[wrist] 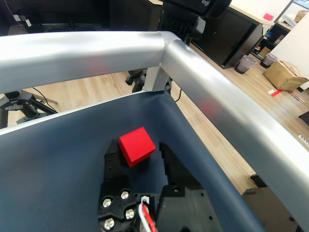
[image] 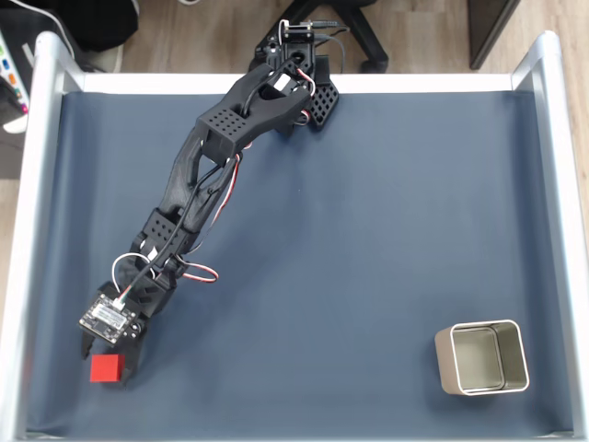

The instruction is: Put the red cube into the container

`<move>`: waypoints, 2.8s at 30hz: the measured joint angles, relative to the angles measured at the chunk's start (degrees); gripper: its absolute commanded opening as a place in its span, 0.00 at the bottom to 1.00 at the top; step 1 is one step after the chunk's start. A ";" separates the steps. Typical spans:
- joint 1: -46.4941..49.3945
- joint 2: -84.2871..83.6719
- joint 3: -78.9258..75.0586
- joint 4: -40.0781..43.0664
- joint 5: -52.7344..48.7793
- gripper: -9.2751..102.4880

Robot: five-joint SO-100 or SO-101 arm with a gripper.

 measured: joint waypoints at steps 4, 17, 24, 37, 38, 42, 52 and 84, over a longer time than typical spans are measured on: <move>0.00 0.00 0.00 0.00 -0.18 0.30; 0.00 -0.53 0.00 -0.18 -1.58 0.21; 0.00 -0.53 0.00 -0.18 -2.29 0.15; -1.58 4.39 6.15 2.11 1.49 0.08; -2.02 5.80 7.91 2.46 2.02 0.08; -4.83 12.66 14.06 4.48 3.78 0.08; -14.59 33.66 30.32 9.05 7.29 0.08; -61.26 57.92 40.87 21.97 11.25 0.08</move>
